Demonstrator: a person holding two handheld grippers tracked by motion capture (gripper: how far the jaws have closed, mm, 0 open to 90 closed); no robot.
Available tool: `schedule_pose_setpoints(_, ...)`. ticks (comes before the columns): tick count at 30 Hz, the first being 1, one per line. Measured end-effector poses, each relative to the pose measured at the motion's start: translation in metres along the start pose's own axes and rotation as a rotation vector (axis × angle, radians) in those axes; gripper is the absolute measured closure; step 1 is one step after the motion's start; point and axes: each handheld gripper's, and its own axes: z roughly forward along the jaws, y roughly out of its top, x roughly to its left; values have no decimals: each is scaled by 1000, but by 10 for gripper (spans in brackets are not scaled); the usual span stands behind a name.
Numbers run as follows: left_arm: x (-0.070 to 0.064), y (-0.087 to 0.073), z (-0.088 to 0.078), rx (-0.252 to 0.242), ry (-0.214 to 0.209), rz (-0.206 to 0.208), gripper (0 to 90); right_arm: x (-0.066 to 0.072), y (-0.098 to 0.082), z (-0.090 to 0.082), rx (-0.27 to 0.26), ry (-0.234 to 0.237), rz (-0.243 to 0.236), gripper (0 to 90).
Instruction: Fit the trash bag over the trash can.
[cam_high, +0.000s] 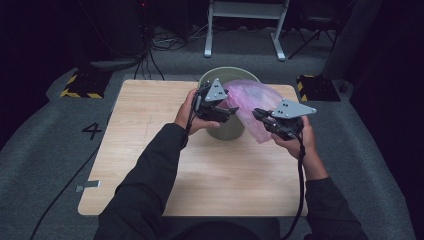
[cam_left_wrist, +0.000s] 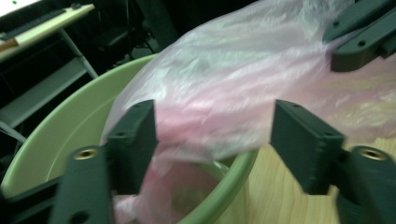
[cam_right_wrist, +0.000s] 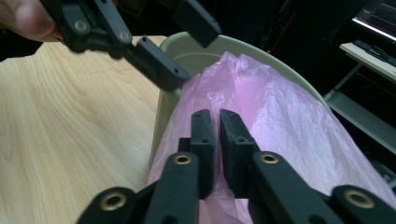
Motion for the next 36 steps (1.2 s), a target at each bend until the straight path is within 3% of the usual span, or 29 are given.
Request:
schedule_pose_setpoints(3, -6, 5, 6, -7, -11, 11, 311, 2, 1, 0, 0, 5, -10, 875)
schedule_pose_setpoints(4, -10, 8, 10, 18, 24, 42, 426, 4, 2, -1, 0, 10, -23, 877)
schedule_pose_setpoints(5, -10, 8, 10, 18, 24, 42, 457, 4, 2, -1, 0, 10, -23, 877)
schedule_pose_setpoints(6, -11, 8, 12, 31, 21, 55, 549, 5, 3, -2, 1, 8, -32, 867)
schedule_pose_setpoints(7, -11, 8, 13, 37, 32, 61, 549, 5, 3, -2, 1, 8, -32, 867)
schedule_pose_setpoints(8, -11, 8, 14, 44, 38, 67, 701, 6, 4, -3, -3, 12, -33, 862)
schedule_pose_setpoints(9, -10, 8, 15, 55, 38, 74, 701, 6, 4, -3, -3, 12, -33, 862)
schedule_pose_setpoints(12, -5, 4, 14, 55, 56, 66, 898, 7, 4, -3, -6, 15, -25, 815)
schedule_pose_setpoints(16, -1, 2, 13, 61, 68, 62, 900, 8, 3, -4, -5, 11, -25, 783)
schedule_pose_setpoints(20, 6, -2, 9, 56, 76, 38, 900, 5, 4, -7, -29, 0, 4, 536)
schedule_pose_setpoints(21, 8, -3, 7, 53, 80, 30, 900, 5, 4, -7, -29, 0, 4, 536)
schedule_pose_setpoints(22, 11, -6, 5, 56, 82, 23, 900, 5, 3, -10, -41, -6, 8, 458)
schedule_pose_setpoints(23, 11, -6, 5, 56, 82, 23, 900, 5, 3, -10, -41, -6, 8, 458)
schedule_pose_setpoints(25, 15, -8, 3, 51, 88, 11, 900, 3, 1, -16, -40, -41, 22, 357)
schedule_pose_setpoints(36, 33, -21, -8, 46, 112, -53, 900, -4, -21, -41, -94, -36, 64, 291)
